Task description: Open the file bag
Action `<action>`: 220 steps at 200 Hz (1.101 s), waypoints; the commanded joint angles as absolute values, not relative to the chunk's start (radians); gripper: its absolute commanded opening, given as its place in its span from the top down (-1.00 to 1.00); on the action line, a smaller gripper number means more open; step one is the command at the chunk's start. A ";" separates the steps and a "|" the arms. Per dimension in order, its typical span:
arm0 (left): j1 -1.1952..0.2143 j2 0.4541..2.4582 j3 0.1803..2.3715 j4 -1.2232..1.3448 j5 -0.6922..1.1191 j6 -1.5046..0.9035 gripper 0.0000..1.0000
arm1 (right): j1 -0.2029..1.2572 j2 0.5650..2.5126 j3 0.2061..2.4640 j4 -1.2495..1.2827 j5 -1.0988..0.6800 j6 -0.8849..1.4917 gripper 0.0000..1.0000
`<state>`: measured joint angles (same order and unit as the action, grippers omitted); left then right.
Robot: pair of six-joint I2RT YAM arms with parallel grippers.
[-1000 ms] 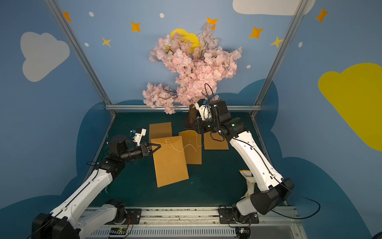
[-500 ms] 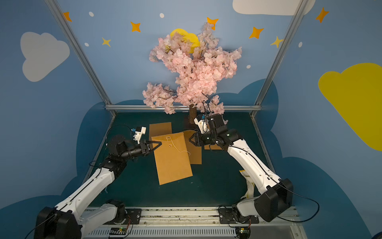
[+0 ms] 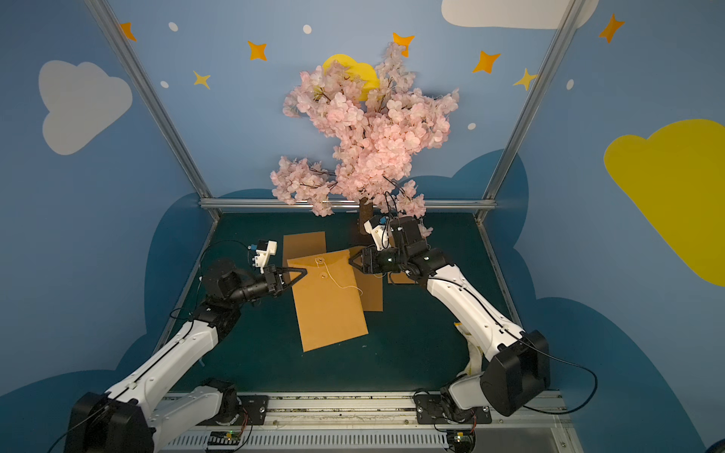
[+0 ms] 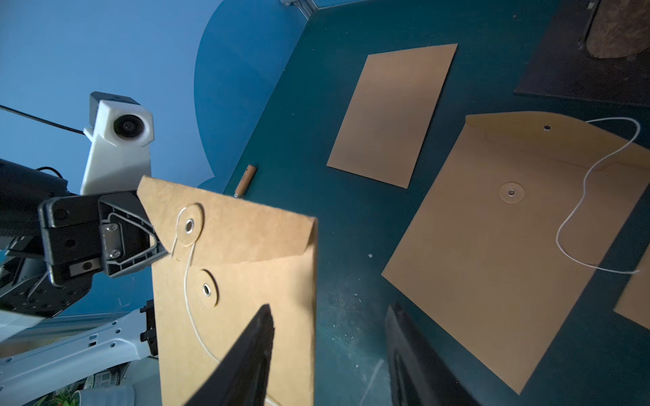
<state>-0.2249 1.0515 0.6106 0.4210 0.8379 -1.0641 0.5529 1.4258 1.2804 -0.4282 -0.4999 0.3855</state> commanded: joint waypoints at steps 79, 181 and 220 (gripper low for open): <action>-0.269 1.050 0.603 0.483 0.836 -1.081 0.95 | 0.580 1.492 1.328 -0.346 -0.522 0.435 -0.10; -0.298 1.049 0.595 0.398 0.831 -0.995 0.95 | 0.581 1.497 1.372 -0.272 -0.558 0.474 -0.10; -0.300 1.049 0.587 0.367 0.824 -0.964 0.95 | 0.581 1.488 1.359 -0.230 -0.586 0.501 0.10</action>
<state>-0.2905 1.0527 0.5987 0.4049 0.8005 -1.0080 0.5777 1.4921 1.3281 -0.3073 -0.5499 0.4744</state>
